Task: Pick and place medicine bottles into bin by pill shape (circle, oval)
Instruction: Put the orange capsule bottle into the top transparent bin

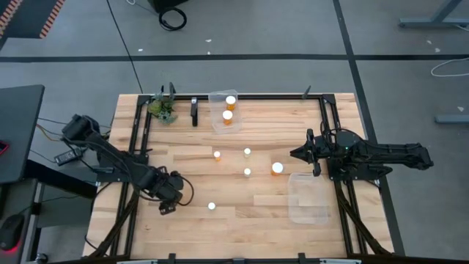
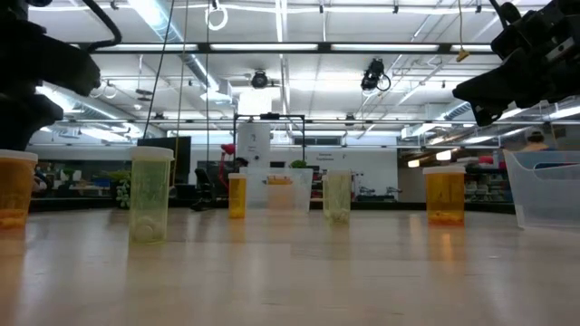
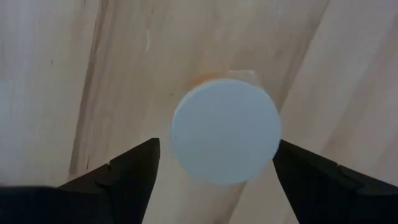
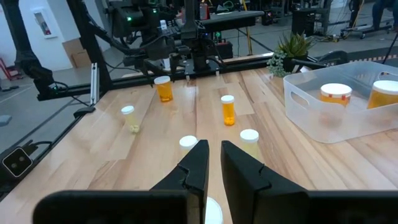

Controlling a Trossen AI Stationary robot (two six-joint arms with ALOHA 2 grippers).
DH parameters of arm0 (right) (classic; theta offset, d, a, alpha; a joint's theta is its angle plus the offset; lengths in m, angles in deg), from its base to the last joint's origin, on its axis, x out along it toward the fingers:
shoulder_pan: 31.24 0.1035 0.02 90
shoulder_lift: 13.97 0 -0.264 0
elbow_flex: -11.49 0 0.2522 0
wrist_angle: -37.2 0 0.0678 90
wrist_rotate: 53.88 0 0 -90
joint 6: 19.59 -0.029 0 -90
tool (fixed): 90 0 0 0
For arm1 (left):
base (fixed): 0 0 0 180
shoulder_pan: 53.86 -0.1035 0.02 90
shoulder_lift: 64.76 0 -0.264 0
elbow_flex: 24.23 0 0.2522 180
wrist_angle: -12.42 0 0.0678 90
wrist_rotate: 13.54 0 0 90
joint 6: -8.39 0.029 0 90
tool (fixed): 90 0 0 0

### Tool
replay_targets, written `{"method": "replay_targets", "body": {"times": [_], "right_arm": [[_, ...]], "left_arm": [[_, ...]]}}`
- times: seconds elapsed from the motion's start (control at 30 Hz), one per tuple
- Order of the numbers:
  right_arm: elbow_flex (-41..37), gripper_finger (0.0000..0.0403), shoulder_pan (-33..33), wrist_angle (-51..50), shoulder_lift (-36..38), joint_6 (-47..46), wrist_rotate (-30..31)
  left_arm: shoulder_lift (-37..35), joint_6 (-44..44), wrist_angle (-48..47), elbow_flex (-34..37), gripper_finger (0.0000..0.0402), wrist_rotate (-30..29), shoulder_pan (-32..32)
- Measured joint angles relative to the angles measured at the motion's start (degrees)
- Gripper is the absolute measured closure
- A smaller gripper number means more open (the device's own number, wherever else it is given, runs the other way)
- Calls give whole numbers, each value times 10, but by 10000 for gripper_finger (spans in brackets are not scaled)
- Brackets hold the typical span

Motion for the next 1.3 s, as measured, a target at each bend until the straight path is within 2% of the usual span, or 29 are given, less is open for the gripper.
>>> {"method": "replay_targets", "body": {"times": [0.2,0.53,1.07,1.17,1.3], "right_arm": [[0,354,0,0,0,0,0],[0,354,0,0,0,0,0],[0,354,0,0,0,0,0],[0,354,0,0,0,0,0],[0,354,0,0,0,0,0]], "left_arm": [[31,30,40,0,87,-2,-14],[39,43,39,0,92,-2,-26],[39,48,39,0,200,4,-29],[39,49,37,-4,204,5,-39],[39,77,22,-30,185,5,-55]]}}
